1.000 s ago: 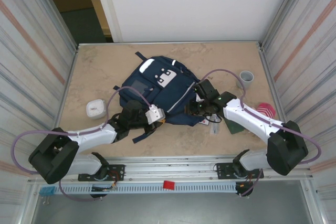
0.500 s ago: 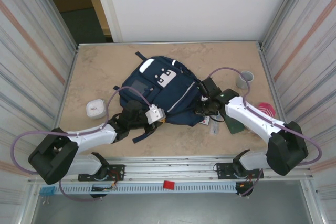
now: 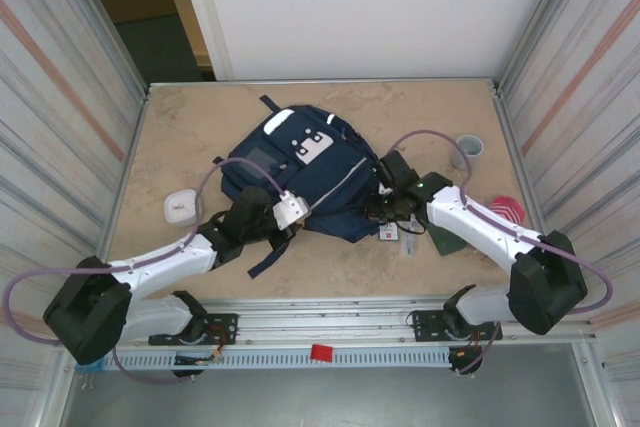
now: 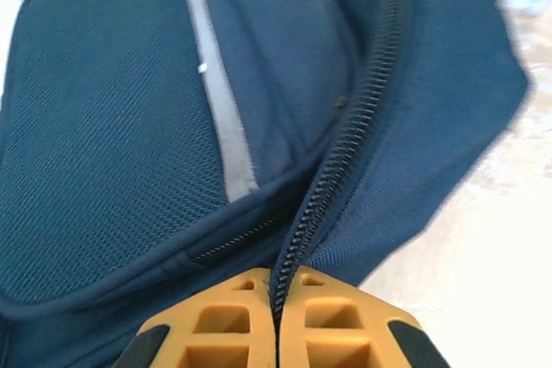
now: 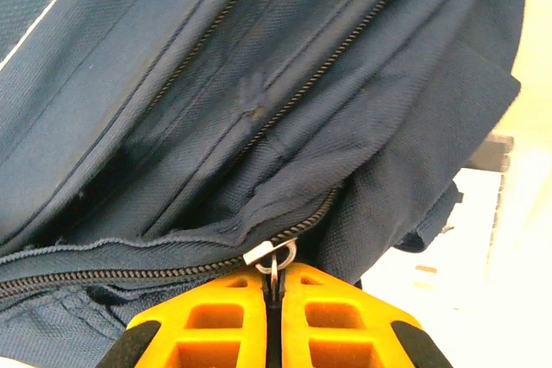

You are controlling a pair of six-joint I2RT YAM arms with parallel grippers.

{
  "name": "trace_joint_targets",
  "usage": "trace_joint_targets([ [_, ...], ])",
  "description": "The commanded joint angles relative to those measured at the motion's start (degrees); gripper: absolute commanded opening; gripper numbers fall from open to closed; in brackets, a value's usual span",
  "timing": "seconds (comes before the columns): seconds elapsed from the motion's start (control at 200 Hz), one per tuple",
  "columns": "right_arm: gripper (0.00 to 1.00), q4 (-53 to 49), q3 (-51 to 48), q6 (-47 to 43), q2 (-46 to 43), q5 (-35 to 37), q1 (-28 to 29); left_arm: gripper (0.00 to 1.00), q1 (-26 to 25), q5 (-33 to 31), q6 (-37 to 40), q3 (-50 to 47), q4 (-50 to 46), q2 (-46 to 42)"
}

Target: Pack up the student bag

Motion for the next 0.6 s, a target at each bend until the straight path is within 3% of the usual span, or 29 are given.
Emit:
trace_joint_targets([
  [0.0, 0.05, 5.97, -1.27, 7.09, 0.80, 1.64, 5.94, 0.11, 2.45, -11.41, -6.64, 4.56, -9.20, -3.95],
  [0.155, 0.05, 12.15, 0.27, 11.18, 5.27, 2.35, 11.87, 0.44, 3.00, -1.93, -5.43, 4.25, -14.14, -12.06],
  [0.281, 0.05, 13.23, 2.94, 10.52, 8.72, 1.67, 13.59, 0.61, 3.00, 8.65, -4.91, 2.98, -13.16, -19.04],
  [0.391, 0.05, 13.20, 4.09, 9.43, 9.99, 0.85, 13.66, 0.68, 2.72, 13.28, -3.62, 2.60, -12.90, -22.13],
  [0.591, 0.05, 12.99, 4.12, 8.29, 9.04, 0.44, 13.50, 0.74, 2.35, 11.02, -1.50, 3.25, -12.36, -18.70],
])
